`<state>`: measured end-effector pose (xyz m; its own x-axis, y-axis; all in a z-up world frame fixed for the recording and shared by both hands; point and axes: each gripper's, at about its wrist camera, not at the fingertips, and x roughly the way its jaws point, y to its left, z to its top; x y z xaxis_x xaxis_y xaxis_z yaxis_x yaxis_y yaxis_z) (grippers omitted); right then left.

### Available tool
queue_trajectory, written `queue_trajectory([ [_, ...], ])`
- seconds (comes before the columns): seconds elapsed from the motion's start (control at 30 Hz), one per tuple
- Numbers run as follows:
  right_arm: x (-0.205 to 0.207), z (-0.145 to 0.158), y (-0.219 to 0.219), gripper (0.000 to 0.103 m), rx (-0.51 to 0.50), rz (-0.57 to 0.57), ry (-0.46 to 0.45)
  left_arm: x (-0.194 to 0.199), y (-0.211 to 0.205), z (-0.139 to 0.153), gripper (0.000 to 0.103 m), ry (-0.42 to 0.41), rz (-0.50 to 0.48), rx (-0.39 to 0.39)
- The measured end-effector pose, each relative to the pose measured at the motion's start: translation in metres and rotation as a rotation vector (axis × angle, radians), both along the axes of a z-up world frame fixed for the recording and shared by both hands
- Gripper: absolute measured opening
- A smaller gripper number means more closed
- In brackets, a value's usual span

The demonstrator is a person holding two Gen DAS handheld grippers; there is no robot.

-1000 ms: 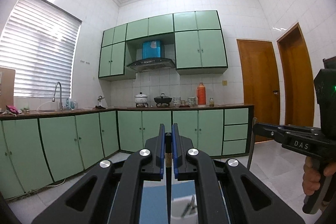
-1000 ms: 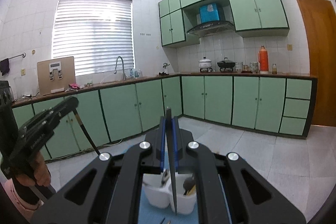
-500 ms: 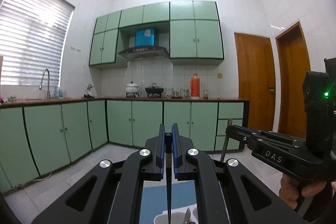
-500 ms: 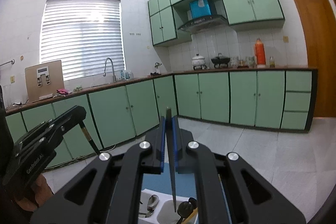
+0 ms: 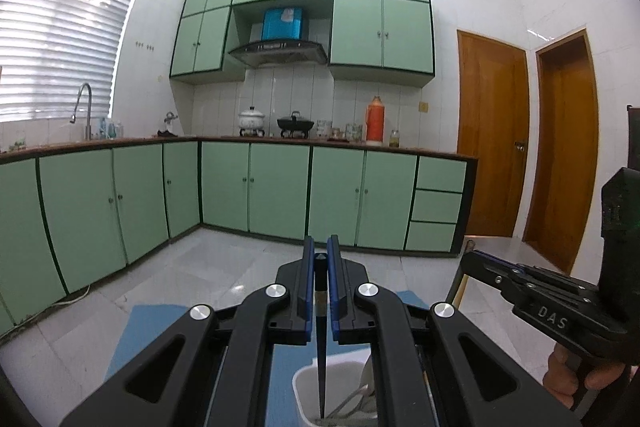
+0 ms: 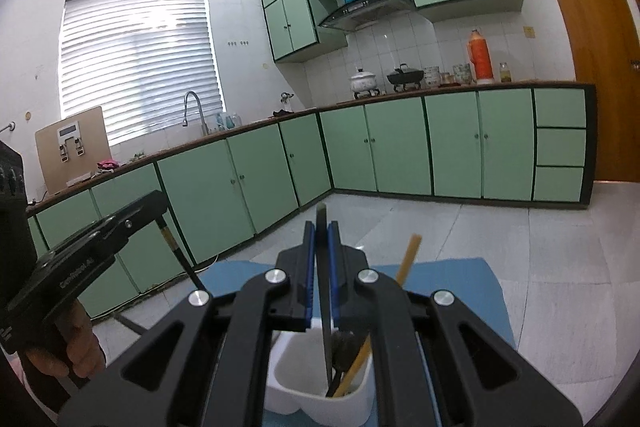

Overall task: Organize utensils
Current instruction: 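Drop the black chopstick into the holder with the left tool while the right drops the grey one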

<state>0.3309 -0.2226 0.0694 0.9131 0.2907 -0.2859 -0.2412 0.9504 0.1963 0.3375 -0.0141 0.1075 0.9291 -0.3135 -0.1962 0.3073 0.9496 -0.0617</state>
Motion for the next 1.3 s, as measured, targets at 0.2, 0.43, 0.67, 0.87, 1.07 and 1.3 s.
queue_trajectory([
  [0.2,-0.010,-0.005,0.001,0.006,-0.014,-0.013,-0.004,0.000,0.003,-0.012,0.007,0.038,0.009,-0.003],
  [0.43,-0.019,-0.001,-0.007,0.016,-0.018,-0.055,-0.028,-0.009,0.012,-0.009,0.044,0.036,0.032,-0.021],
  [0.67,-0.039,0.005,-0.023,0.043,-0.018,-0.104,-0.065,-0.027,0.027,0.000,0.068,-0.003,0.061,-0.054],
  [0.87,-0.068,0.001,-0.032,0.065,-0.009,-0.120,-0.079,-0.057,0.039,-0.002,0.082,-0.033,0.105,-0.068],
  [1.07,-0.104,-0.015,-0.029,0.074,-0.027,-0.103,-0.069,-0.099,0.037,-0.017,0.090,-0.043,0.130,-0.035],
  [1.3,-0.146,-0.039,-0.021,0.077,-0.031,-0.073,-0.033,-0.146,0.026,-0.050,0.092,-0.013,0.133,0.022],
])
